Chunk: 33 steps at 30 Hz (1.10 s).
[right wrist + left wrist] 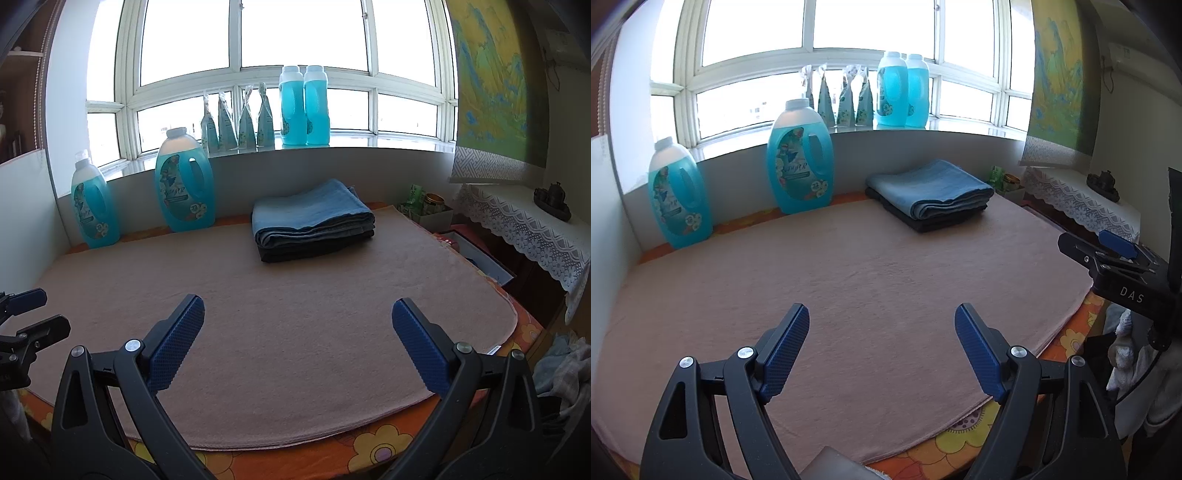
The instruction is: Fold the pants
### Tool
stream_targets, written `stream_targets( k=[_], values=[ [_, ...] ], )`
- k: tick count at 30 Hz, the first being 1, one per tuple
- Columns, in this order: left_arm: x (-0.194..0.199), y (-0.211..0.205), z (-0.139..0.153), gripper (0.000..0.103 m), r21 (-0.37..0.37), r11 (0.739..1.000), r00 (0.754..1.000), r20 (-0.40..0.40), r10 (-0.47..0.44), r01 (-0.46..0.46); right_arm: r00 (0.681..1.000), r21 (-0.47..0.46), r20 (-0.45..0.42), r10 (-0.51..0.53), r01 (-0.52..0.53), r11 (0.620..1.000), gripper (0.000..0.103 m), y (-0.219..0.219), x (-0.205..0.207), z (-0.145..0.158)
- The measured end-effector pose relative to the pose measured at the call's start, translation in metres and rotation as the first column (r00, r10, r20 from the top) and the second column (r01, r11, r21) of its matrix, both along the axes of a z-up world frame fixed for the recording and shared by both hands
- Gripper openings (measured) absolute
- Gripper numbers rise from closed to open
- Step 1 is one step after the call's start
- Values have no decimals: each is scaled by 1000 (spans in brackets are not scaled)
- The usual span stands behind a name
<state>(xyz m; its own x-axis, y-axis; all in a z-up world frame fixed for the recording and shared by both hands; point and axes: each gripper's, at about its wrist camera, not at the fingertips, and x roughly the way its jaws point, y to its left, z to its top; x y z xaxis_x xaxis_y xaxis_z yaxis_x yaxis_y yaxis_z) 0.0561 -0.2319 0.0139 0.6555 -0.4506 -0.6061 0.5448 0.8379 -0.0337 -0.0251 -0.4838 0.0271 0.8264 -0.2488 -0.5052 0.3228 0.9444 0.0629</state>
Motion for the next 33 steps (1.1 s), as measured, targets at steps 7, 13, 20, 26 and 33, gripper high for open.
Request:
stream_targets(
  k=[7, 13, 20, 26, 33],
  values=[
    [0, 2, 1, 81, 2, 1000, 1000, 1, 5, -5, 1000, 3, 0, 0, 0, 1000, 103, 2, 0, 0],
    [0, 2, 1, 81, 5, 1000, 1000, 4, 8, -9, 1000, 2, -2, 4, -4, 1000, 103, 4, 0, -1],
    [0, 1, 1, 81, 11, 1000, 1000, 0, 11, -11, 1000, 3, -4, 8, -8, 1000, 103, 5, 1, -1],
    [-1, 1, 1, 81, 15, 1000, 1000, 12, 16, -17, 1000, 2, -7, 15, -15, 1000, 103, 7, 2, -3],
    [-2, 1, 0, 81, 14, 1000, 999, 37, 12, -12, 1000, 0, -9, 25, -25, 1000, 103, 8, 5, -6]
  ],
)
